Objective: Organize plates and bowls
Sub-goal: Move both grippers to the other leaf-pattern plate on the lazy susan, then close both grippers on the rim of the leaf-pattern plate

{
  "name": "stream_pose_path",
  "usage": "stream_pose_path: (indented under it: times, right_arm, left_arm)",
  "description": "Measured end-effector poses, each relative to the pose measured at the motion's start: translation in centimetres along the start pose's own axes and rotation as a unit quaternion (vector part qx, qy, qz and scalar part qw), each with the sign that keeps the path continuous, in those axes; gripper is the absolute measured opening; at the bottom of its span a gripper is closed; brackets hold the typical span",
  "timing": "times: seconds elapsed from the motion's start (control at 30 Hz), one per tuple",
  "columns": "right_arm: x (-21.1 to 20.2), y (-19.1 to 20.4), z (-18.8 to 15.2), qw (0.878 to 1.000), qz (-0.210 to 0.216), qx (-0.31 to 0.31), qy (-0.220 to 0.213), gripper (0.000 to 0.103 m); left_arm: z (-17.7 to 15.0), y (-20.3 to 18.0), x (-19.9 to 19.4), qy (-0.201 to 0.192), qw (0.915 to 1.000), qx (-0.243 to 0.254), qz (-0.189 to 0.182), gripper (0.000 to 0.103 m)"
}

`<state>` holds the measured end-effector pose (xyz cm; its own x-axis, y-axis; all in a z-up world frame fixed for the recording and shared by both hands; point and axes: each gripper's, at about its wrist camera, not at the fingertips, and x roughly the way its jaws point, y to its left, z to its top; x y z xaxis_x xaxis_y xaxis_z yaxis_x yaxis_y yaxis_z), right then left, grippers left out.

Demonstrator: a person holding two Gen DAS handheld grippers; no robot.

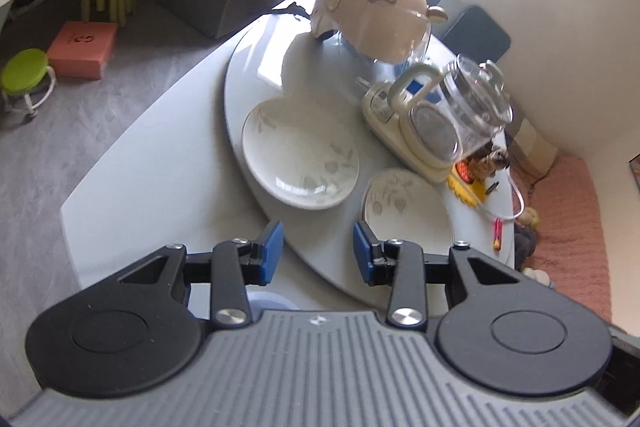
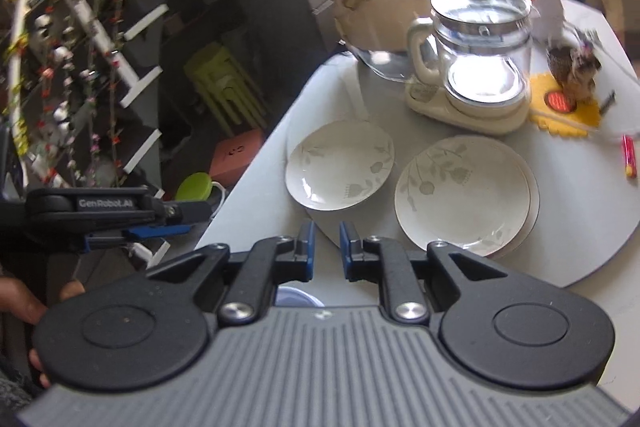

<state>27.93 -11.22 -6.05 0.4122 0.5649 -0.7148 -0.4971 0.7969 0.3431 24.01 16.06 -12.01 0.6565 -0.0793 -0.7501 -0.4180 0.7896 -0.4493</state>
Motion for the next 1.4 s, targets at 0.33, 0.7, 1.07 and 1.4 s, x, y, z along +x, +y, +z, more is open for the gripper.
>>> stream_pose_path:
  times: [0.33,0.7,1.07,1.4]
  right_arm:
    - [5.5,0.7,2.1,0.998,-0.054,0.033,0.025,0.017]
    - [12.7,0.2,1.3,0.985,-0.092,0.128,0.065,0.027]
    - [17.0,-0.1,0.7,0.961,-0.125,0.237,0.067,0.037]
    - [21.2,-1.6,-0.1,0.945,-0.155,0.279,0.069,0.037]
  left_arm:
    - [6.3,2.4,6.0,0.01,0.9982,0.054,-0.022,0.043]
    - [11.5,6.5,15.8,0.1,0.9871,0.11,-0.059,0.059]
    - [15.0,8.5,23.7,0.139,0.9684,0.188,-0.088,0.059]
    - [15.6,8.8,29.0,0.165,0.9605,0.199,-0.102,0.058]
